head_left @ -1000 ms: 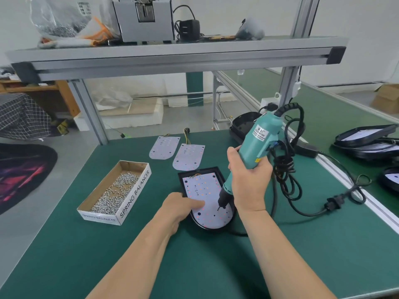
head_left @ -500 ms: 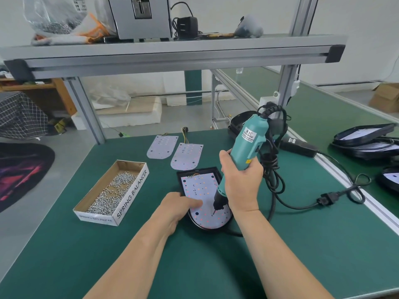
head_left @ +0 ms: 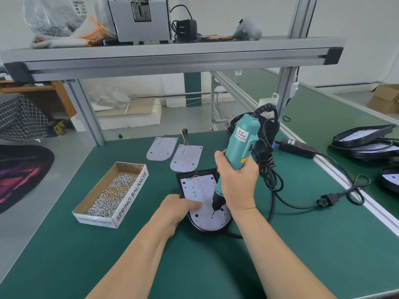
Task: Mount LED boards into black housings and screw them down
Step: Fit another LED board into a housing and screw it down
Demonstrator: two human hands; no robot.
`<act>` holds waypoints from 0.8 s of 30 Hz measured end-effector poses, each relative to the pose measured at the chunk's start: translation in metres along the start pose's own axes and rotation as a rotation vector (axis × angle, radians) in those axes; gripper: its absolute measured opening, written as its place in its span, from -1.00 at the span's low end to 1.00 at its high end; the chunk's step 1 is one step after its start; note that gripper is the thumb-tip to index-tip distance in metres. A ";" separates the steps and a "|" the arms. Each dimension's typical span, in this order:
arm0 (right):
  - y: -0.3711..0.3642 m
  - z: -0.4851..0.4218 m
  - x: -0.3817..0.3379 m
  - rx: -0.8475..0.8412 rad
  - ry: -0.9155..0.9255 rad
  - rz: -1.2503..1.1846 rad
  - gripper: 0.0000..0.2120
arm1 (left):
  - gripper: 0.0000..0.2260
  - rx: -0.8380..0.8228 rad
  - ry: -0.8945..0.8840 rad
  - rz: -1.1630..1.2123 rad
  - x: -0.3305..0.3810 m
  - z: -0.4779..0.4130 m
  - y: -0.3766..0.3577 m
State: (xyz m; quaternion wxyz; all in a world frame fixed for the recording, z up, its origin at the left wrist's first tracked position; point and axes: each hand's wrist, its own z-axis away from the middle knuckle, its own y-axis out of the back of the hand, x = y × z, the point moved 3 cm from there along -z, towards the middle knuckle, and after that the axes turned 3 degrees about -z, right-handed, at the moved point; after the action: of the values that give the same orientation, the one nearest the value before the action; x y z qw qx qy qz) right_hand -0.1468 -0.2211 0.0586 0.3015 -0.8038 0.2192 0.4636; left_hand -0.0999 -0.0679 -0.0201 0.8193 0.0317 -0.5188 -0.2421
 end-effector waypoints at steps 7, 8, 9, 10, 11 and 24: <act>0.000 0.001 0.003 -0.008 0.011 0.011 -0.74 | -0.80 0.010 -0.009 0.029 -0.001 -0.003 -0.001; -0.001 0.002 0.002 -0.013 0.017 0.022 -0.74 | -0.80 0.007 -0.007 0.027 -0.001 -0.003 -0.001; -0.001 0.003 0.002 -0.018 0.020 0.033 -0.73 | -0.79 0.003 -0.005 0.018 0.000 -0.003 -0.002; -0.002 0.003 0.002 -0.024 0.019 0.044 -0.72 | -0.78 0.001 -0.002 0.008 0.000 -0.004 -0.002; -0.003 0.003 0.003 -0.027 0.012 0.056 -0.70 | -0.77 0.004 -0.001 -0.004 -0.001 -0.004 -0.001; 0.001 0.001 0.003 -0.044 -0.060 -0.001 -0.74 | -0.70 0.007 0.037 -0.056 0.006 0.005 0.002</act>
State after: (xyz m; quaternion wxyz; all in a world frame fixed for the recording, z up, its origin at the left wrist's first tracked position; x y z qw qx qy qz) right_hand -0.1467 -0.2214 0.0558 0.2902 -0.7961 0.1996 0.4921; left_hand -0.1019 -0.0675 -0.0123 0.8216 0.0536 -0.5033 -0.2625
